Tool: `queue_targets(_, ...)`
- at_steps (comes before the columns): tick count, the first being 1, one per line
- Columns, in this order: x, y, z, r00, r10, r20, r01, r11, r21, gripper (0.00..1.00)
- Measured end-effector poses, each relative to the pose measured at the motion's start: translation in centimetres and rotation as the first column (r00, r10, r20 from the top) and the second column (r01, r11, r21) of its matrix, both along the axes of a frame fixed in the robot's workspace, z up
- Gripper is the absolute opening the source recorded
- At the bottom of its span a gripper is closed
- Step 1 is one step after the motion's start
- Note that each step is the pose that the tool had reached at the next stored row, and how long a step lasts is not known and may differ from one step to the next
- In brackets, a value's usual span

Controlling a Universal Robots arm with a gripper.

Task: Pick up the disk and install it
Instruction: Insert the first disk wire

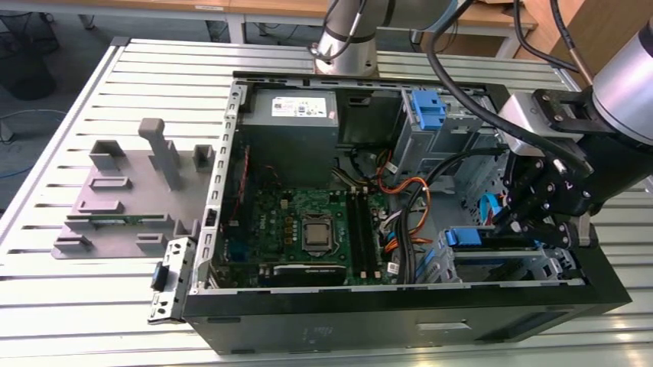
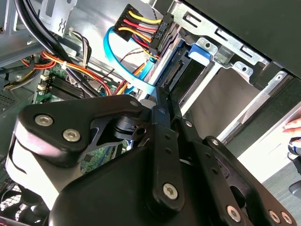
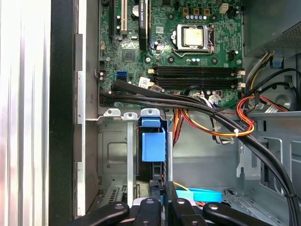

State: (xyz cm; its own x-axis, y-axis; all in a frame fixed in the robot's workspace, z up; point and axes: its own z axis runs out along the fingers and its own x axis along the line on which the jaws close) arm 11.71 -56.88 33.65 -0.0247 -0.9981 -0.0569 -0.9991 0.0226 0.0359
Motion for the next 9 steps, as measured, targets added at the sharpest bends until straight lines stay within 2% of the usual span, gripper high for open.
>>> queue_targets(9,0.00,0.00,0.29,1.0000,0.000,0.0000,0.000,1.0000,0.0003,0.16)
